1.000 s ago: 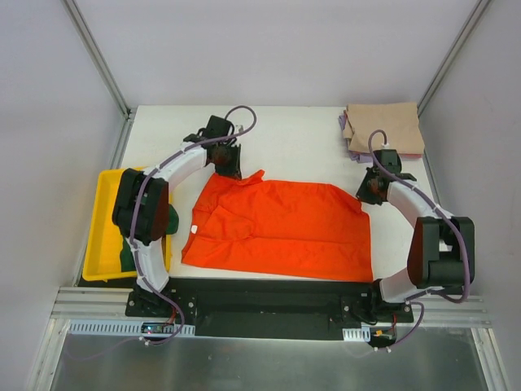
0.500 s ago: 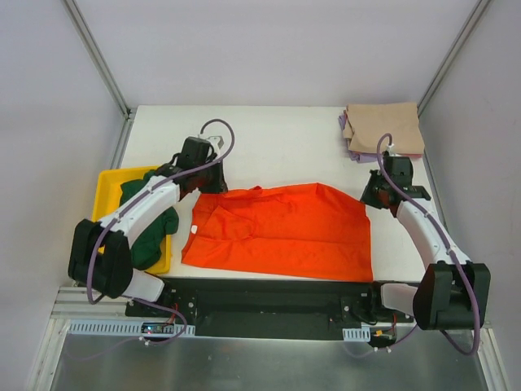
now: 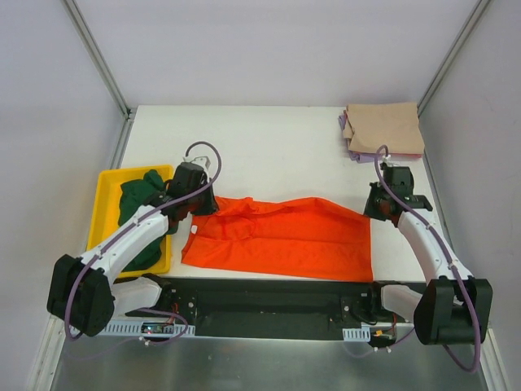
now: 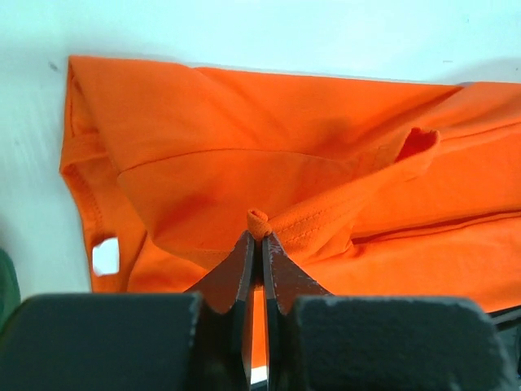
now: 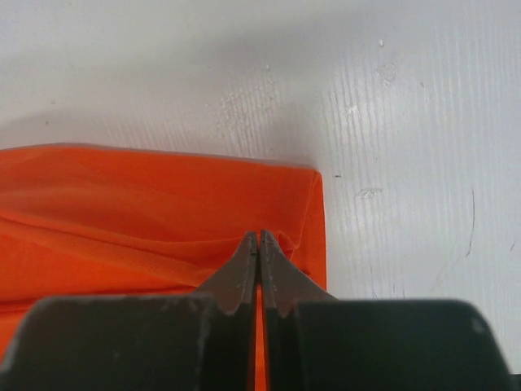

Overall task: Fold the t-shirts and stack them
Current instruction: Fold the other side of the tshirt into a rectangle

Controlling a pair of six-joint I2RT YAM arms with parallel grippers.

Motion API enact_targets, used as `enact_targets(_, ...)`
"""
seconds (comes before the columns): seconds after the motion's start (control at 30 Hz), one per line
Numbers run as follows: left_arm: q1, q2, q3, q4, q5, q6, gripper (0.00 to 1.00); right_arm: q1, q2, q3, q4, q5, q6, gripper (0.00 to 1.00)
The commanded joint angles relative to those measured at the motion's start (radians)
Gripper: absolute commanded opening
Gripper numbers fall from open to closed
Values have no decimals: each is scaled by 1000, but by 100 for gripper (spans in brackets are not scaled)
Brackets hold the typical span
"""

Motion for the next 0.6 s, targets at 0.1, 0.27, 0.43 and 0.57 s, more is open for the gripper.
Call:
enact_targets(0.1, -21, -104, -111, -3, -87, -90, 0, 4, -36, -57, -7, 39, -26, 0)
enact_targets(0.27, -21, -166, -171, -3, -109, -104, 0, 6, -31, -87, -6, 83, -7, 0)
enact_targets(0.43, -21, -215, -216, -4, -90, -113, 0, 4, -26, -100, -9, 128, 21, 9)
enact_targets(0.57, -21, -307, -248, -44, -73, -153, 23, 4, -51, -101, -25, 158, 23, 34)
